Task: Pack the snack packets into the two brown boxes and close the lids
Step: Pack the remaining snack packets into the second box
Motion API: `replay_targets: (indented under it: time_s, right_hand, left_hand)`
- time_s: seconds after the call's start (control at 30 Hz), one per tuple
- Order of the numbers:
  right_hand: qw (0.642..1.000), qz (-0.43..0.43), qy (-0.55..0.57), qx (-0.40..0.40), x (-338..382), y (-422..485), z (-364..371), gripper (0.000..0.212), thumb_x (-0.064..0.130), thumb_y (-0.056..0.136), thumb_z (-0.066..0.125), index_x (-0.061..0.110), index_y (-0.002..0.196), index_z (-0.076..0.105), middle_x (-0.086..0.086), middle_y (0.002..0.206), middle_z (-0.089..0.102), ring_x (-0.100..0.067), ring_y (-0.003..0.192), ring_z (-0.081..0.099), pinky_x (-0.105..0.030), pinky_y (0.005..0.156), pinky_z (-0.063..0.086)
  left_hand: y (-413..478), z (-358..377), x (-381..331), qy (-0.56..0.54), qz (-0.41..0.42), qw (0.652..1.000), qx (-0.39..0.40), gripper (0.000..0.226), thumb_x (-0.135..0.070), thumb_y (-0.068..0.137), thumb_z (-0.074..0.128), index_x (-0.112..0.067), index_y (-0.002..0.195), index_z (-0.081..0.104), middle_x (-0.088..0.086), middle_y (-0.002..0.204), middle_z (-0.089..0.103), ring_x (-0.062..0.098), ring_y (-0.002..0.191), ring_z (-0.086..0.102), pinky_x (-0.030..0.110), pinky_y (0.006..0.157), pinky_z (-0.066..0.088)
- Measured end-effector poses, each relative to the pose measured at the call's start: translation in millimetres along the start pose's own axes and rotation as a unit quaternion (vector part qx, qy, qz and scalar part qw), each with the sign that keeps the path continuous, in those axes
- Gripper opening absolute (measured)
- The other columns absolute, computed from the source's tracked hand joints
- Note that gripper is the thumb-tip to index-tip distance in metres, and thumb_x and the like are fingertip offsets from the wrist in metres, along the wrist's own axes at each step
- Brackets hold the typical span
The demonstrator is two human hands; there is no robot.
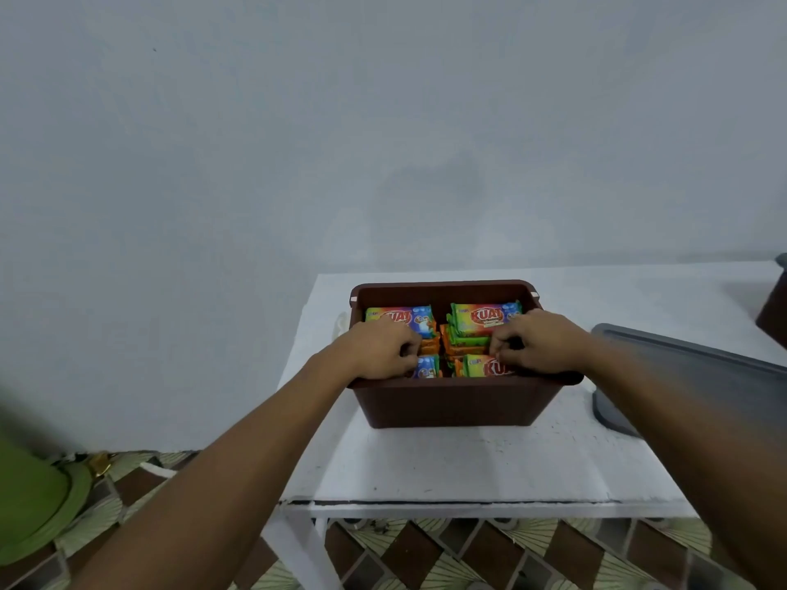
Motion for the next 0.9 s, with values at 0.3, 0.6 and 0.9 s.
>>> replay_targets:
  time_s: [0.3, 0.6, 0.9]
  right_hand:
    - [0.998, 0.015, -0.055, 0.011, 4.5, 1.9, 4.9, 0.042, 0.057, 0.098, 0.029, 0.033, 0.113, 0.06, 0.011, 0.106, 0.064, -0.008, 0.089, 0.053, -0.028, 0.089, 0.037]
    - [0.995, 0.041, -0.086, 0.008, 0.9, 4.9, 10.3, 0.05, 0.055, 0.1, 0.019, 0.031, 0.13, 0.051, 0.003, 0.122, 0.063, -0.016, 0.105, 0.056, -0.031, 0.097, 0.04]
    - [0.989, 0.053, -0.069, 0.118, 6.9, 5.7, 22.1, 0.052, 0.055, 0.101, 0.017, 0.036, 0.145, 0.036, 0.006, 0.145, 0.045, -0.018, 0.134, 0.038, -0.036, 0.113, 0.021]
  left_hand:
    - [2.4, 11.2, -4.8, 0.047, -0.005, 0.997, 0.062, 0.034, -0.036, 0.103, 0.036, -0.024, 0.127, 0.056, -0.003, 0.125, 0.061, 0.014, 0.108, 0.057, 0.027, 0.074, 0.039]
    - [4.4, 16.4, -5.1, 0.04, -0.025, 0.993, 0.105, 0.038, -0.036, 0.104, 0.032, -0.02, 0.133, 0.05, 0.002, 0.13, 0.058, 0.015, 0.109, 0.055, 0.026, 0.077, 0.039]
    - [2.9, 21.0, -8.1, -0.021, -0.042, 0.988, 0.146, 0.043, -0.032, 0.105, 0.033, -0.022, 0.146, 0.037, 0.001, 0.146, 0.045, 0.018, 0.127, 0.045, 0.029, 0.098, 0.036]
Point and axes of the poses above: each hand's wrist, its own y-axis towards the middle knuckle, its own z-axis out of the palm, x = y × z, the point moved 9 cm from there along y, towards the middle knuckle
